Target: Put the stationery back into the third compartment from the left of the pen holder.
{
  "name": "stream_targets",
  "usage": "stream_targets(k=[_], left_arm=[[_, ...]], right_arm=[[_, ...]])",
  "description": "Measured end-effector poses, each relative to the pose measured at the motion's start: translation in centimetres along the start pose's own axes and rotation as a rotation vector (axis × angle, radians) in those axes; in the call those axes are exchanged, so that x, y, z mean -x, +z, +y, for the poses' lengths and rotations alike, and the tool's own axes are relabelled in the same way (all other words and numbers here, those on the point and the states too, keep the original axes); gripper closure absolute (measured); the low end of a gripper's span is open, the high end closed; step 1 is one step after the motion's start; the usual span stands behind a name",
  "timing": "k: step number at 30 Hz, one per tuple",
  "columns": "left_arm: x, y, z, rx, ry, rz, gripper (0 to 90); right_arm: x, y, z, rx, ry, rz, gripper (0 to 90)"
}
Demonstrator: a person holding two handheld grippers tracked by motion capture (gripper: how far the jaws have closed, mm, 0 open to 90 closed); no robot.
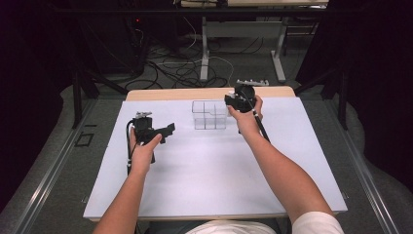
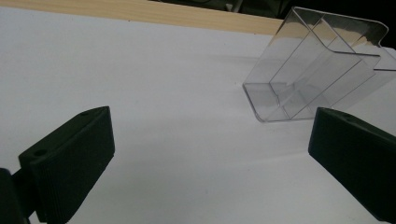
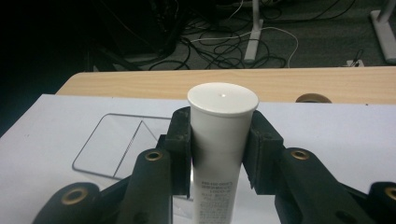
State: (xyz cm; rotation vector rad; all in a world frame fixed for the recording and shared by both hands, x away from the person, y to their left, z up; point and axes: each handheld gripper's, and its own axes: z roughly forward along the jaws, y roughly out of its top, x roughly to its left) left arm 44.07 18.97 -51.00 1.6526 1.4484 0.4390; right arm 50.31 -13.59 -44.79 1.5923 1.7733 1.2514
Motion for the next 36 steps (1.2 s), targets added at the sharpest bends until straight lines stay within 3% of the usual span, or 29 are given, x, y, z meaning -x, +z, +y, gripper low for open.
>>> stream_targets(k=[5,11,28,36], left_arm=[[-0.1,0.3,-0.4,-0.028,0.04,0.018,0.5],[-0.1,0.3,-0.6,-0.025,0.058,0.016,0.5],[-0.2,0.2,-0.6,-0.014,0.051,0.004,0.5],[-0.1,0.1,-0.6,-0.014,0.06,-0.007,0.5]], right_arm=[[-0.2,0.7,0.5,0.015,-0.019,-0.012,66.6],[-0.6,1.4,0.7,0.029,-0.035,-0.031,66.6],[-1.9,3.4,0.5,0.053,-0.094,-0.051,66.6],[-2.1,4.4,0.0,0.039,-0.133,-0.069,66.6]])
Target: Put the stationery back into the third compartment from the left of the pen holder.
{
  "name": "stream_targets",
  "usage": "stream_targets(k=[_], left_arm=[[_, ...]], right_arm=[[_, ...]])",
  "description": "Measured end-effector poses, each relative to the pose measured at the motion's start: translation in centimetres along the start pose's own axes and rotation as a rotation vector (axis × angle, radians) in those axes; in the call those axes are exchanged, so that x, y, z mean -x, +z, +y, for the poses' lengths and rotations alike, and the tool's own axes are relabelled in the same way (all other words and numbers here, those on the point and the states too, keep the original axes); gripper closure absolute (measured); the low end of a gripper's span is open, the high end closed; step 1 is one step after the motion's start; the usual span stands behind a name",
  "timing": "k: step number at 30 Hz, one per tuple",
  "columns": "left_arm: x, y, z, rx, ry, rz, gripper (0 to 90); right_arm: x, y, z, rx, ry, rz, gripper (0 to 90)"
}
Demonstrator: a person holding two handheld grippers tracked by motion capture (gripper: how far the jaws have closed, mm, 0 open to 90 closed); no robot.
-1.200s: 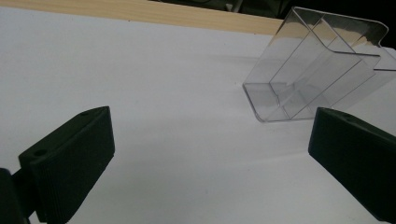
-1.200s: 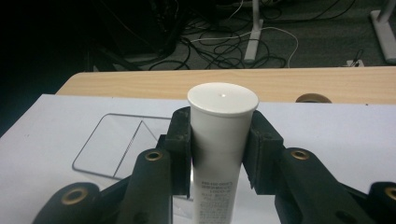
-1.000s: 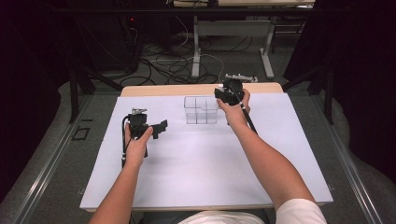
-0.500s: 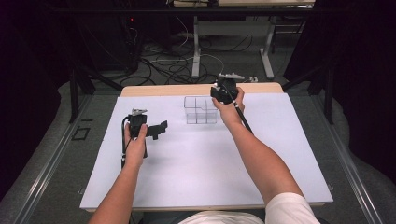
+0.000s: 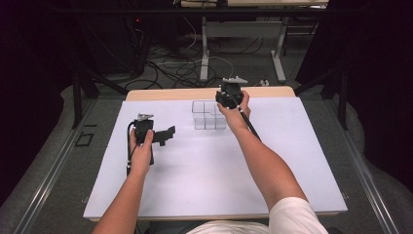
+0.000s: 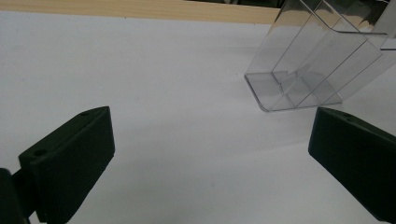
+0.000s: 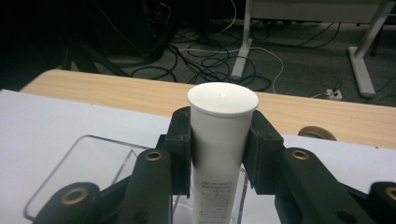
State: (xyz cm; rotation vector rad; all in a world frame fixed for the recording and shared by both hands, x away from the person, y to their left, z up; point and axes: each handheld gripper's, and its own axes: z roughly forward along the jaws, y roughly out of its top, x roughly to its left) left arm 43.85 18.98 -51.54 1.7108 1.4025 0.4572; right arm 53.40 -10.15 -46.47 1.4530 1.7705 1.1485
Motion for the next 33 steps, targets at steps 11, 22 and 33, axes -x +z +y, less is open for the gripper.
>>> stream_targets(k=[11,22,33], left_arm=[[0.1,0.0,0.0,-0.004,0.005,0.001,0.5],[0.1,0.2,-0.1,-0.002,0.017,-0.001,0.5],[-0.1,0.0,0.0,-0.002,0.013,0.004,0.5]], right_arm=[[0.0,0.9,-0.7,-0.037,-0.01,-0.008,66.6],[-0.3,1.0,-1.0,-0.069,-0.016,0.013,65.6],[0.0,-1.0,-0.7,-0.053,-0.01,0.098,30.7]])
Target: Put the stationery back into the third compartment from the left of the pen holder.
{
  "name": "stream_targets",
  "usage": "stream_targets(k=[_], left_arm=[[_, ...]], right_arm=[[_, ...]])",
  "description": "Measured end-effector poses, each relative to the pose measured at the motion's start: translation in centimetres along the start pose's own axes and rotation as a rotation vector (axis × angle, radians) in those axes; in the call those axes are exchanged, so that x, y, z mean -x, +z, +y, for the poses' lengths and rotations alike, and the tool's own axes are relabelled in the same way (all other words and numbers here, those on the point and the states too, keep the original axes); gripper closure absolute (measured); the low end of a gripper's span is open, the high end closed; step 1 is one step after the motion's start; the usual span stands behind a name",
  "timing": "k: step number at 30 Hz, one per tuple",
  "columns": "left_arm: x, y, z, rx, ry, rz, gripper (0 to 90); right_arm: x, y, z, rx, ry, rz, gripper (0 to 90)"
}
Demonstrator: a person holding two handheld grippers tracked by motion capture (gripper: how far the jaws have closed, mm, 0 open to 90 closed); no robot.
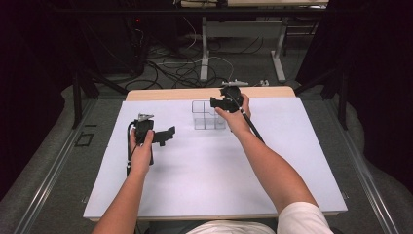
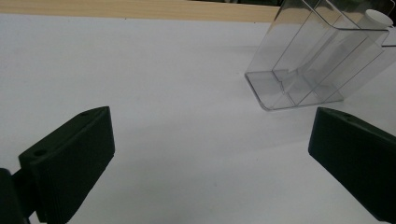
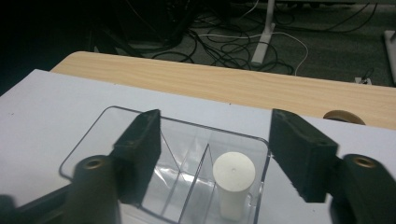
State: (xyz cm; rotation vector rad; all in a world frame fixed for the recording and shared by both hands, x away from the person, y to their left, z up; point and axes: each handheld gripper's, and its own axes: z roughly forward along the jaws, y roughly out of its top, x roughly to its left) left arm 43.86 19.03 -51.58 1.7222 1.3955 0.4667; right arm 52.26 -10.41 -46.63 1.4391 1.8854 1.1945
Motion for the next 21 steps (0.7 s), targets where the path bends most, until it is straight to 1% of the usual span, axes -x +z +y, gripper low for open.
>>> stream_targets(k=[2,3,5,6,7,8,11,12,17,21], left_arm=[[0.0,0.0,0.0,0.001,0.001,0.005,0.5],[0.0,0.0,0.0,0.0,0.002,0.006,0.5],[-0.1,0.0,0.0,0.002,0.002,0.006,0.5],[-0.1,0.0,-0.1,0.004,0.002,0.009,0.5],[-0.1,0.0,-0.1,0.004,0.002,0.01,0.6],[-0.1,0.0,0.0,0.003,0.003,0.011,0.6],[-0.1,0.0,-0.1,0.0,0.003,0.012,0.5],[-0.2,0.0,-0.1,0.0,0.003,0.01,0.5],[-0.3,-0.1,0.0,-0.003,0.001,0.014,0.6],[-0.4,-0.2,0.0,-0.003,-0.002,0.016,0.6]], right_arm=[[0.1,-0.6,-0.1,0.006,-0.018,0.008,26.7],[0.2,-0.9,-0.2,0.003,-0.015,0.017,24.5],[0.4,-1.4,-0.5,-0.01,-0.017,0.028,20.0],[0.6,-1.6,-0.6,-0.027,-0.026,0.031,18.9],[0.7,-1.8,-0.8,-0.027,-0.027,0.033,17.6],[0.9,-2.1,-0.9,-0.028,-0.024,0.04,15.7],[1.4,-2.9,-1.3,-0.033,-0.015,0.043,14.6],[1.7,-3.2,-1.4,-0.04,-0.021,0.044,13.4],[2.6,-4.5,-1.9,-0.048,-0.017,0.059,3.7],[3.3,-5.9,-2.2,-0.037,-0.014,0.057,0.0]])
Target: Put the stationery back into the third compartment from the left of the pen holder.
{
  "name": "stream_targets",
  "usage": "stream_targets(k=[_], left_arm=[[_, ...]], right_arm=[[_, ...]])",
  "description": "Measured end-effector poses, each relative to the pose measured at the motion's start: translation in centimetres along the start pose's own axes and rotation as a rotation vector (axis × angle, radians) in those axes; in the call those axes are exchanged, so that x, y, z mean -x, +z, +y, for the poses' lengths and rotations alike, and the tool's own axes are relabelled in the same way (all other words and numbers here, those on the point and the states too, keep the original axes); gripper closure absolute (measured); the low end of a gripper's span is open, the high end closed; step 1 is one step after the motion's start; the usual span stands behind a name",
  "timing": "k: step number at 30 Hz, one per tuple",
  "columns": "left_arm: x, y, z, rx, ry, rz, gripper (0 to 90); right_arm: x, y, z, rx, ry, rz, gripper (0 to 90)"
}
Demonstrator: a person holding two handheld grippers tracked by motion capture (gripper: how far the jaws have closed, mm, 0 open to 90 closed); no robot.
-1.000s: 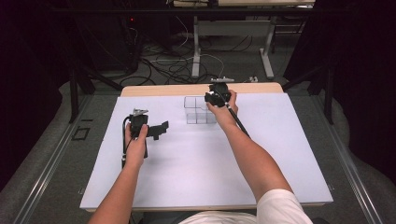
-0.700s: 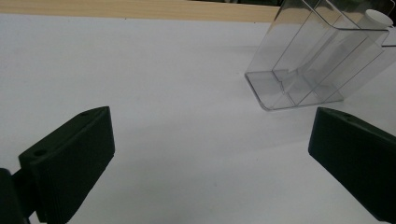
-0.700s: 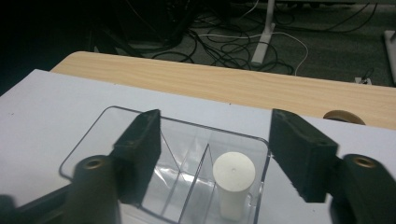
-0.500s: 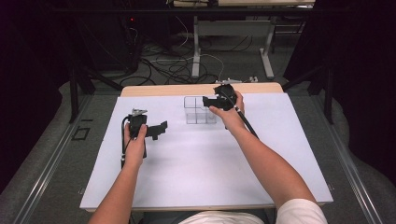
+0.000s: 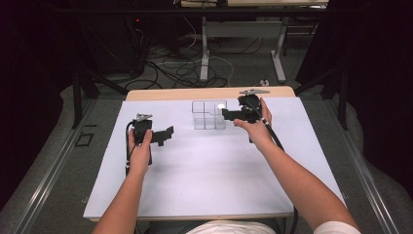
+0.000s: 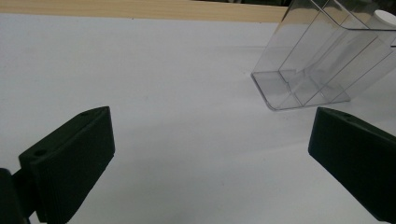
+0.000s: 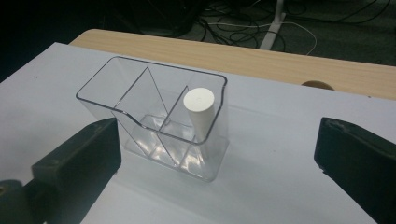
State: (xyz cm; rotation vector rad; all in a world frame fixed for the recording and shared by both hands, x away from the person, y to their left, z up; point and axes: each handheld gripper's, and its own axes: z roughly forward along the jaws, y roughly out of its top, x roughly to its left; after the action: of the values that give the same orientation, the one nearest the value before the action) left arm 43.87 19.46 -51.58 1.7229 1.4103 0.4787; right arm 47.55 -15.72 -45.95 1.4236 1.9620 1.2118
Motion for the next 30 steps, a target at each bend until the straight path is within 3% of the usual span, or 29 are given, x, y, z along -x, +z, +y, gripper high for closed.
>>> stream_targets(k=[14,18,26,30], left_arm=[[-0.2,-0.1,0.0,0.008,-0.009,0.007,0.5],[-0.2,-0.1,-0.1,-0.001,-0.01,0.009,0.6],[-0.3,0.0,-0.4,-0.003,-0.012,0.015,0.5],[-0.4,0.1,-0.4,-0.013,-0.008,0.02,0.5]], right_arm=[[1.7,-3.9,-3.3,0.015,-0.019,-0.015,0.0],[2.4,-4.5,-4.6,-0.004,-0.015,-0.018,0.0],[4.9,-5.3,-7.3,-0.012,-0.003,-0.062,0.0],[6.3,-5.4,-8.6,-0.019,0.03,-0.075,0.0]])
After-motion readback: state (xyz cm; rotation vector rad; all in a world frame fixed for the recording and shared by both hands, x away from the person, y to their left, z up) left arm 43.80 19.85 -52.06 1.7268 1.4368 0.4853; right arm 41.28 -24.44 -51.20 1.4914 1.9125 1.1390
